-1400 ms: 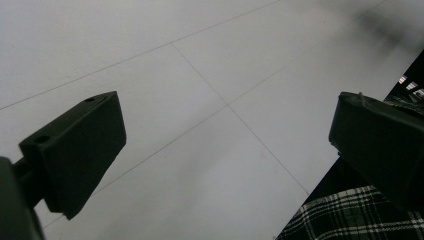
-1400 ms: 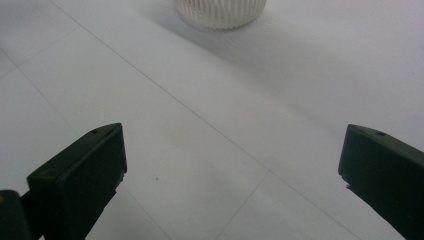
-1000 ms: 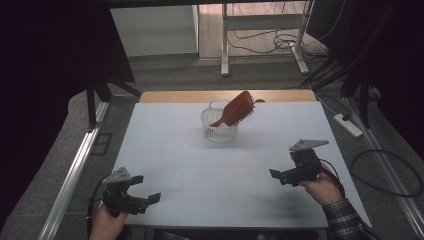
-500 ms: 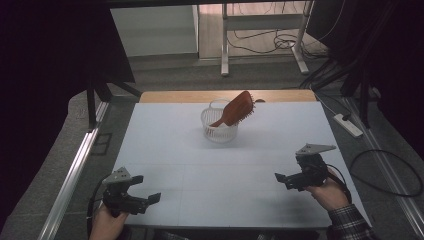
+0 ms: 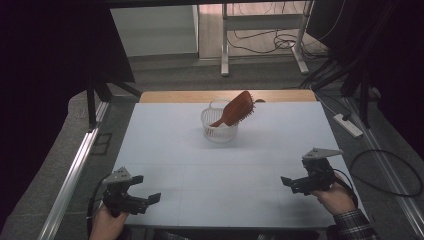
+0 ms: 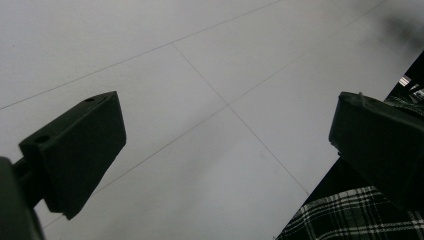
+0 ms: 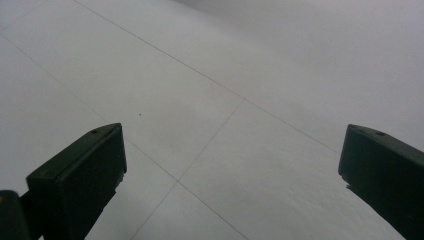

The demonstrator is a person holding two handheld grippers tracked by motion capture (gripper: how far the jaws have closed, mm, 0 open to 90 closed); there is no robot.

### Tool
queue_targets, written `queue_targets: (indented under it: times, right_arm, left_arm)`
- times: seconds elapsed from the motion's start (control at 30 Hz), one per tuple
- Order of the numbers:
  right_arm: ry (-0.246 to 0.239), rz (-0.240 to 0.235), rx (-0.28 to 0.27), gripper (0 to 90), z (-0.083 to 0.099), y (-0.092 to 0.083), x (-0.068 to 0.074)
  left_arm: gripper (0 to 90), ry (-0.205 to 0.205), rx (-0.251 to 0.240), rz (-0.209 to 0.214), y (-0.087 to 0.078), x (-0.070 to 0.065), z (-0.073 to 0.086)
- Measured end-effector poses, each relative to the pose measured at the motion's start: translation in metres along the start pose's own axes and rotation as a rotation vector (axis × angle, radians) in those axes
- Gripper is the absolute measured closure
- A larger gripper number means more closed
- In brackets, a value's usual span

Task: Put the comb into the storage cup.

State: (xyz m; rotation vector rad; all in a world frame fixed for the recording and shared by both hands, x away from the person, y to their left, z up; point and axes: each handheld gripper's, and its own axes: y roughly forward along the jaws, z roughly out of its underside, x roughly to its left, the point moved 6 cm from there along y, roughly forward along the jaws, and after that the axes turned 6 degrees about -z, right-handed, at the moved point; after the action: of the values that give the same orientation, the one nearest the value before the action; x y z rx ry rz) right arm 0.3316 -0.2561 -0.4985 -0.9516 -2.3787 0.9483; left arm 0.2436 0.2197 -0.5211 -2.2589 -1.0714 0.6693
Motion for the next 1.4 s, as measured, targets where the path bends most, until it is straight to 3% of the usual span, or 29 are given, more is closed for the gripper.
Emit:
queue_targets:
  times: [0.5, 1.4]
  right_arm:
    - [0.029, 0.039, -0.005, 0.0, 0.016, -0.015, -0.010]
    - [0.079, 0.099, -0.002, 0.0, 0.041, -0.038, -0.014]
  left_arm:
    - [1.7, 0.000, 0.003, -0.003, 0.000, 0.000, 0.000]
    - [1.6, 0.000, 0.003, -0.003, 0.000, 0.000, 0.000]
